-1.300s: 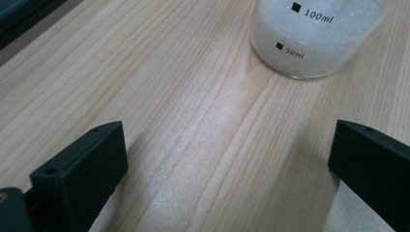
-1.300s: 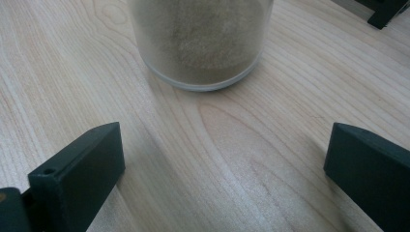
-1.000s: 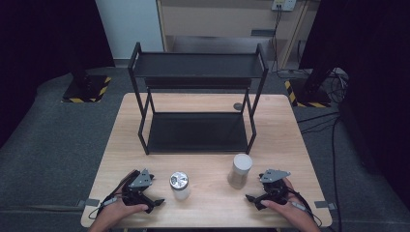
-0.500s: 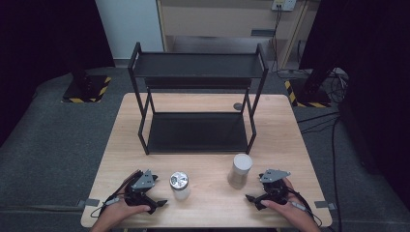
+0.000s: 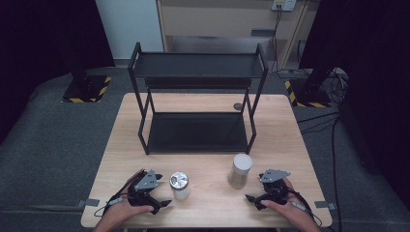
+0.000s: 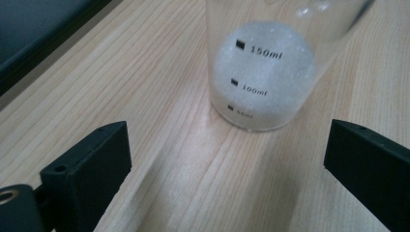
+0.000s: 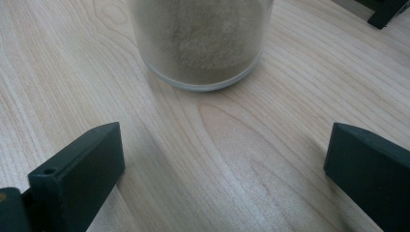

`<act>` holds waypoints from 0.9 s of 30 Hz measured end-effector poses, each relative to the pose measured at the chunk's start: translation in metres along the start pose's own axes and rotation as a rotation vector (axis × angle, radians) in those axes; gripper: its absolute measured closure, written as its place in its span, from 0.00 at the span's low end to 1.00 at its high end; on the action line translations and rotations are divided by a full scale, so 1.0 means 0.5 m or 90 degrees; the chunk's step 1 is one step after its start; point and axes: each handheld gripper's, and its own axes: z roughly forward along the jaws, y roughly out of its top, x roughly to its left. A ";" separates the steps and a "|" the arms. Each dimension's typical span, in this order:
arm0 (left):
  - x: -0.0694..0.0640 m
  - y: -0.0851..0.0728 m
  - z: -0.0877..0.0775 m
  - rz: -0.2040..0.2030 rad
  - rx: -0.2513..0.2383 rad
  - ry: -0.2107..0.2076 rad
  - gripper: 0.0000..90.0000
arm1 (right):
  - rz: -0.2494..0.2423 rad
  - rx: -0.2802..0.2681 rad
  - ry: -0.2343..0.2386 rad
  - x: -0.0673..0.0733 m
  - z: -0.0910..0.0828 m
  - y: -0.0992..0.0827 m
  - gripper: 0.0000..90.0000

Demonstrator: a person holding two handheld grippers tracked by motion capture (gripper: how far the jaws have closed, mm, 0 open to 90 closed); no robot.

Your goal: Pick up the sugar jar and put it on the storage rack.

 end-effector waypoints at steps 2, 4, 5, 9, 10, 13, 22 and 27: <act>-0.002 0.002 0.002 0.002 -0.006 -0.002 0.02 | 0.000 0.000 0.000 0.000 0.000 0.000 0.01; -0.003 0.004 0.003 0.004 -0.011 -0.004 0.02 | 0.000 0.000 0.000 0.000 0.000 0.000 0.01; -0.003 0.004 0.003 0.004 -0.011 -0.004 0.02 | 0.000 0.000 0.000 0.000 0.000 0.000 0.01; -0.009 0.011 0.005 0.011 -0.027 -0.004 0.03 | 0.000 0.000 0.000 0.000 0.000 0.000 0.01; -0.010 0.012 0.006 0.012 -0.029 -0.005 0.02 | 0.000 0.000 0.000 0.000 0.000 0.000 0.01; -0.011 0.015 0.010 0.015 -0.040 -0.010 0.02 | 0.000 0.000 0.000 0.000 0.000 0.000 0.01; -0.018 0.024 0.026 0.017 -0.053 -0.005 0.02 | 0.000 0.000 0.000 0.000 0.000 0.000 0.01; -0.020 0.026 0.035 0.015 -0.053 -0.003 0.02 | 0.000 0.000 0.000 0.000 0.000 0.000 0.01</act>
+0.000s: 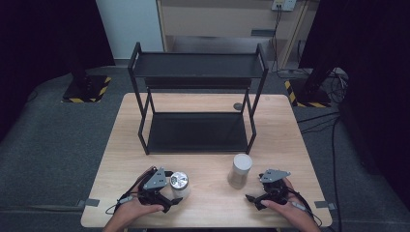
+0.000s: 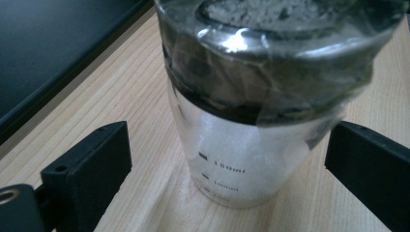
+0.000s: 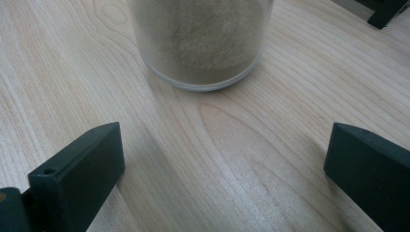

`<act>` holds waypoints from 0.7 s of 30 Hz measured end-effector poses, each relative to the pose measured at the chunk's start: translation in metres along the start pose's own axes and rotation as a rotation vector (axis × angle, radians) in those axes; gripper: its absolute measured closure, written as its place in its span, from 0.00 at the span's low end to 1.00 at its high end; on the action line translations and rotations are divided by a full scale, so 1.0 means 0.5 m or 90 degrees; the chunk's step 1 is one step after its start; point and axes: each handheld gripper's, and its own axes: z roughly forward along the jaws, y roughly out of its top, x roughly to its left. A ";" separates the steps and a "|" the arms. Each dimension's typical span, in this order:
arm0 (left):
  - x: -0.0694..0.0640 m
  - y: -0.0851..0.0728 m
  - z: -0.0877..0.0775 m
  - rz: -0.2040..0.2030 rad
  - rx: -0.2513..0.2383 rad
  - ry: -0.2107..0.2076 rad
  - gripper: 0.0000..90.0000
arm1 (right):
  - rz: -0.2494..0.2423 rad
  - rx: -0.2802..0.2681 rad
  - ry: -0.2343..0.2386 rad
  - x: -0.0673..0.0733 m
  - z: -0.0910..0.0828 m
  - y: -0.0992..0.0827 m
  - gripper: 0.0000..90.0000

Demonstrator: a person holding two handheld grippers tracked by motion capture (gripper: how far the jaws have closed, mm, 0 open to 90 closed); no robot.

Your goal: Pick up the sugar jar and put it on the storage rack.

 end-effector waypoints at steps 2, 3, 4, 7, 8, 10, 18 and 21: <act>-0.002 0.002 0.005 0.003 0.003 0.001 0.02 | 0.000 0.000 0.000 0.000 0.000 0.000 0.01; -0.004 0.004 0.010 0.006 0.006 0.001 0.02 | 0.000 0.000 0.000 0.000 0.000 0.000 0.01; -0.004 0.004 0.013 0.008 0.005 0.000 0.02 | 0.000 0.000 0.000 0.000 0.000 0.000 0.01; -0.005 0.003 0.019 0.008 0.001 -0.001 0.04 | 0.000 0.000 0.000 0.000 0.000 0.000 0.01; -0.005 0.003 0.021 0.008 -0.001 -0.002 0.05 | 0.000 0.000 0.000 0.000 0.000 0.000 0.01; -0.003 0.001 0.024 0.010 -0.006 -0.008 0.08 | 0.000 0.000 0.000 0.000 0.000 0.000 0.01; -0.002 -0.002 0.034 0.011 -0.011 -0.011 0.22 | 0.000 0.000 0.000 0.000 0.000 0.000 0.01; 0.001 -0.004 0.035 0.007 -0.013 -0.015 0.28 | 0.000 0.000 0.000 0.000 0.000 0.000 0.01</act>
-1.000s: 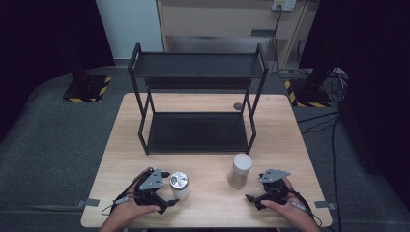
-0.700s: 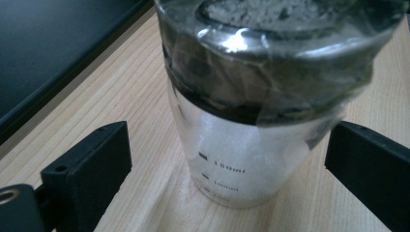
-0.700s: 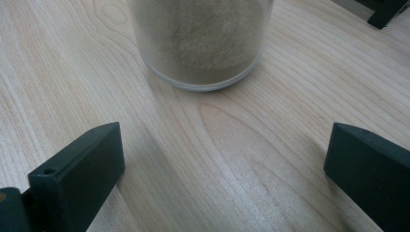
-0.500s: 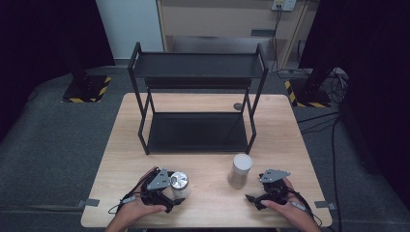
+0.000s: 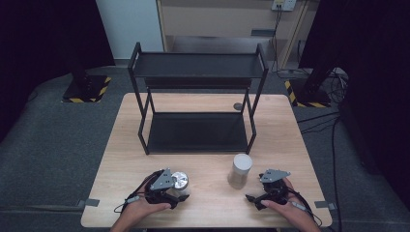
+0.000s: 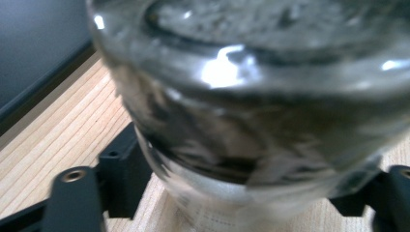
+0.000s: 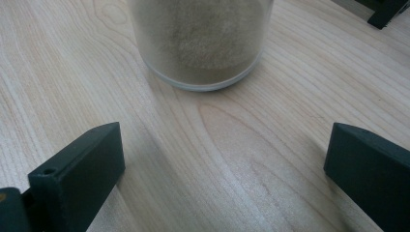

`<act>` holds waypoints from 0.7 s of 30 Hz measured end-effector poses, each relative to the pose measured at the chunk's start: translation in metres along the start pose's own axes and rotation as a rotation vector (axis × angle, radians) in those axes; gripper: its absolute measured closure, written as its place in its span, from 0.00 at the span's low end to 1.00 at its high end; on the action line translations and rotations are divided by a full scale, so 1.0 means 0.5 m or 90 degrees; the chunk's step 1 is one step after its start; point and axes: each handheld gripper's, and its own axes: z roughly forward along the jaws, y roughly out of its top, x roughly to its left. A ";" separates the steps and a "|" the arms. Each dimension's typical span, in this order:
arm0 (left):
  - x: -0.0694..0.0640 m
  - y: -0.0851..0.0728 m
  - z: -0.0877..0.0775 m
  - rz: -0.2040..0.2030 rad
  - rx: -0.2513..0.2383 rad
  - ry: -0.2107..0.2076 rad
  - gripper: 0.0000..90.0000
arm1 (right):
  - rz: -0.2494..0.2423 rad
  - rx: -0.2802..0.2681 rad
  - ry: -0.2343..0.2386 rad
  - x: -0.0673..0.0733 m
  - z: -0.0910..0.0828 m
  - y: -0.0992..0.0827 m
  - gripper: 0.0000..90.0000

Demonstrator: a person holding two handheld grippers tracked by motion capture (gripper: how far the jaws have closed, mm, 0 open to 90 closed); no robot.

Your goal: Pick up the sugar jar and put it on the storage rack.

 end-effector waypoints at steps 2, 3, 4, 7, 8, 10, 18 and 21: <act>0.001 0.000 0.000 0.000 -0.003 -0.005 0.33 | 0.000 0.000 0.000 0.000 0.000 0.000 0.01; 0.002 0.002 -0.001 -0.007 0.000 -0.007 0.33 | 0.000 0.000 0.000 0.000 0.000 0.000 0.01; 0.004 -0.001 -0.001 -0.010 -0.004 -0.009 0.33 | 0.000 0.000 0.000 0.000 0.000 0.000 0.01; 0.002 -0.002 -0.004 -0.008 -0.006 -0.006 0.34 | 0.000 0.000 0.000 0.000 0.000 0.000 0.01; 0.001 -0.003 -0.006 -0.007 -0.008 -0.004 0.34 | 0.000 0.000 0.000 0.000 0.000 0.000 0.01; -0.002 0.001 -0.010 -0.005 -0.007 0.001 0.34 | 0.000 0.000 0.000 0.000 0.000 0.000 0.01; 0.019 0.006 -0.044 -0.001 -0.027 0.018 0.34 | 0.000 0.000 0.000 0.000 0.000 0.000 0.01; 0.034 0.014 -0.047 0.000 -0.026 0.023 0.34 | 0.000 0.000 0.000 0.000 0.000 0.000 0.01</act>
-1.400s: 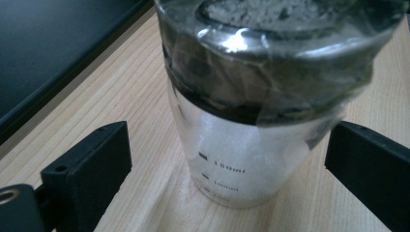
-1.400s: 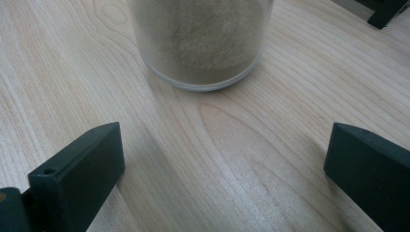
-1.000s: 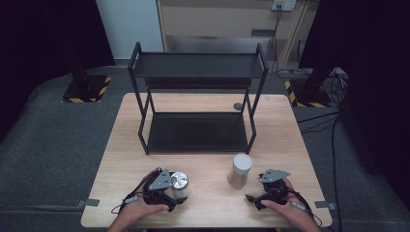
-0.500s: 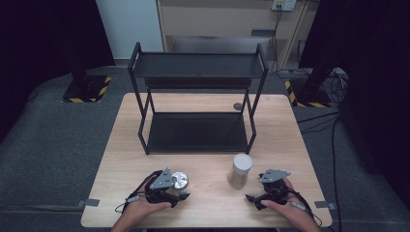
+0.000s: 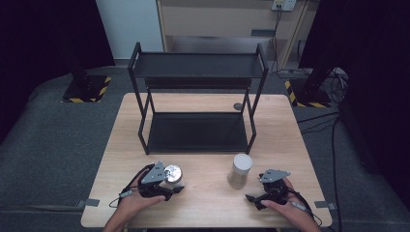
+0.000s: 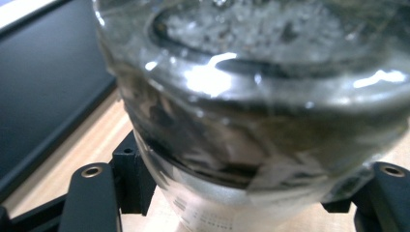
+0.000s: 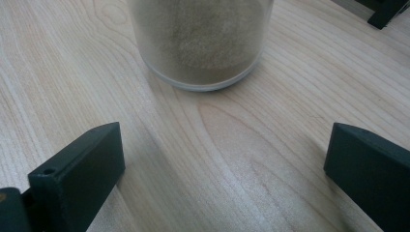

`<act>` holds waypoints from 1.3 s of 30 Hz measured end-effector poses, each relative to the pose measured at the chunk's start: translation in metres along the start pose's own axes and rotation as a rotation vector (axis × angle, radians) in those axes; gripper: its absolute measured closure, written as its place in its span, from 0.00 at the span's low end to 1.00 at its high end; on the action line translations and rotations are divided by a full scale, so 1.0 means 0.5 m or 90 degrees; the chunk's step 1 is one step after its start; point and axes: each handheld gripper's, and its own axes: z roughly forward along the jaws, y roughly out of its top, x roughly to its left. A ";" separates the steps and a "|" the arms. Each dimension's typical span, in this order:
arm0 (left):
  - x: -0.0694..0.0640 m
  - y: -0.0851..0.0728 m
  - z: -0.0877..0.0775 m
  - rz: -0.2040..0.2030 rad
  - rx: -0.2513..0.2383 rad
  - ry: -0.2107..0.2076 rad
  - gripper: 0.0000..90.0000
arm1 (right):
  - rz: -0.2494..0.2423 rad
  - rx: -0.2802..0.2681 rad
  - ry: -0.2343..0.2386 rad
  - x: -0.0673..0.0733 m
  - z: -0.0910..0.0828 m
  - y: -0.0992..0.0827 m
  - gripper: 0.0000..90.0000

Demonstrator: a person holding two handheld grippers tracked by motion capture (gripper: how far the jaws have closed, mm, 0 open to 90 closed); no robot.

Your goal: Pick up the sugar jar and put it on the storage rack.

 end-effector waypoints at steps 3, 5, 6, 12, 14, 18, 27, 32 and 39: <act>0.013 0.016 0.005 0.012 0.014 0.005 0.34 | 0.000 0.000 0.000 0.000 0.000 0.000 0.01; 0.025 0.023 0.011 0.012 0.014 0.005 0.34 | 0.000 0.000 0.000 0.000 0.000 0.000 0.01; 0.029 0.026 0.012 0.013 0.016 0.006 0.34 | 0.000 0.000 0.000 0.000 0.000 0.000 0.01; 0.048 0.040 0.027 0.012 0.020 0.023 0.34 | 0.000 0.000 0.000 0.000 0.000 0.000 0.01; 0.055 0.043 0.030 0.008 0.018 0.026 0.34 | 0.000 0.000 0.000 0.000 0.000 0.000 0.01; 0.069 0.055 0.033 0.011 0.022 0.028 0.34 | 0.000 0.000 0.000 0.000 0.000 0.000 0.01; 0.091 0.072 0.039 0.014 0.023 0.025 0.34 | 0.000 0.000 0.000 0.000 0.000 0.000 0.01; 0.108 0.081 0.044 0.014 0.024 0.023 0.34 | 0.000 0.000 0.000 0.000 0.000 0.000 0.01; 0.128 0.091 0.036 0.012 0.012 0.029 0.34 | 0.000 0.000 0.000 0.000 0.000 0.000 0.01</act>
